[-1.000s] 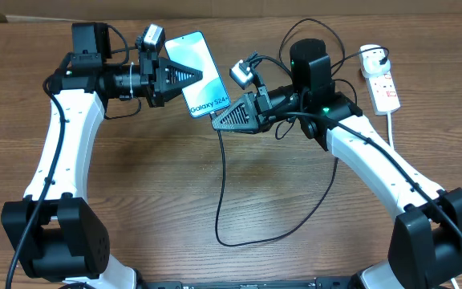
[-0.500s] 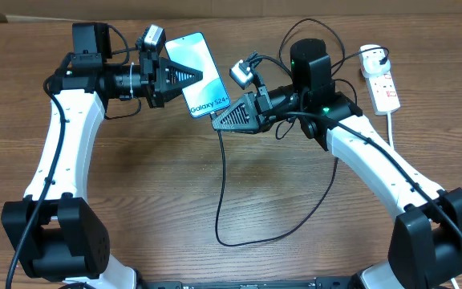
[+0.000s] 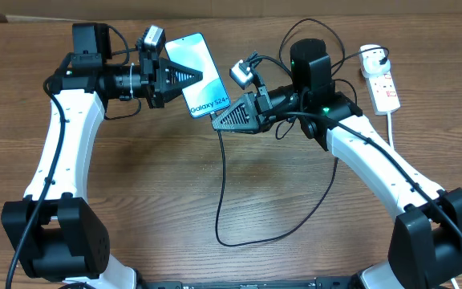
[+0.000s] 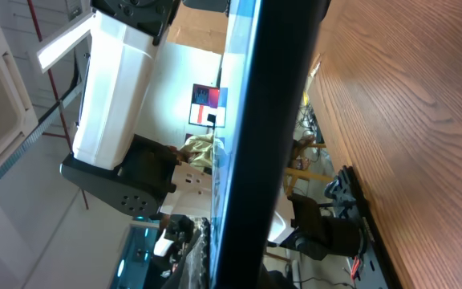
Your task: Plug charger to phone and switch on socket
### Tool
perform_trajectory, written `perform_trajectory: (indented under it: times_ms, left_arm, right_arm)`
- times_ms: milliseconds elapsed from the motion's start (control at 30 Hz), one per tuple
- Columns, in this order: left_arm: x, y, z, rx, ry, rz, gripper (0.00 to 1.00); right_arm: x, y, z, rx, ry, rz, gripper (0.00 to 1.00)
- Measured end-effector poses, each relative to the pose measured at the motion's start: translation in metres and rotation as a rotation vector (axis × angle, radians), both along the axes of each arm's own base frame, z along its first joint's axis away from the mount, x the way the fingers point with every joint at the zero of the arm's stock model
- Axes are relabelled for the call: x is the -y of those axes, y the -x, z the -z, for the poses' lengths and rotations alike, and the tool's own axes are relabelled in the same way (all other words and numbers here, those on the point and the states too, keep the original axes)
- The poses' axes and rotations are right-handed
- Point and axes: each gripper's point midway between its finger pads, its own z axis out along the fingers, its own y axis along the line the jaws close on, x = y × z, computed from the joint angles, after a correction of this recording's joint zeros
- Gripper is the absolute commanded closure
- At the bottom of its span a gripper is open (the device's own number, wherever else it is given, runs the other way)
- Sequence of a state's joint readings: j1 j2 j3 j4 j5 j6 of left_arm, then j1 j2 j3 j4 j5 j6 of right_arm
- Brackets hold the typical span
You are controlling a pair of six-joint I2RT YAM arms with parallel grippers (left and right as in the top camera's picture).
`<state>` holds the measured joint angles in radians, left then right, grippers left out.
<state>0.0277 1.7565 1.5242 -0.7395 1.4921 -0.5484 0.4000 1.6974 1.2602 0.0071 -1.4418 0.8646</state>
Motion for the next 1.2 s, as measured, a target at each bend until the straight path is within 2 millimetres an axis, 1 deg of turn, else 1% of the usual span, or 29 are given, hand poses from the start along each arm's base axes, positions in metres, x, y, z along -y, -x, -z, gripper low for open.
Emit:
perform_trajectory:
  times_ms: [1100,1133,1167,1200]
  left_arm:
    - [0.0001,0.0007,-0.0004,-0.011,0.004,0.002,0.96]
    - [0.0001,0.0007,-0.0004,-0.011,0.004,0.002,0.96]
    - [0.0001,0.0007,-0.0004,-0.011,0.004,0.002,0.96]
    - [0.0001,0.0007,-0.0004,-0.011,0.004,0.002,0.96]
  right_arm:
    - [-0.001,-0.0029,-0.0033,-0.021,0.005,0.012,0.96]
    - [-0.0011,-0.0031,-0.0033,-0.021,0.005,0.013,0.95]
    - [-0.0011,-0.0032,-0.0033,-0.024,0.006,0.014,0.92]
    - [-0.0011,-0.0032,-0.0032,-0.025,0.007,0.014,0.91]
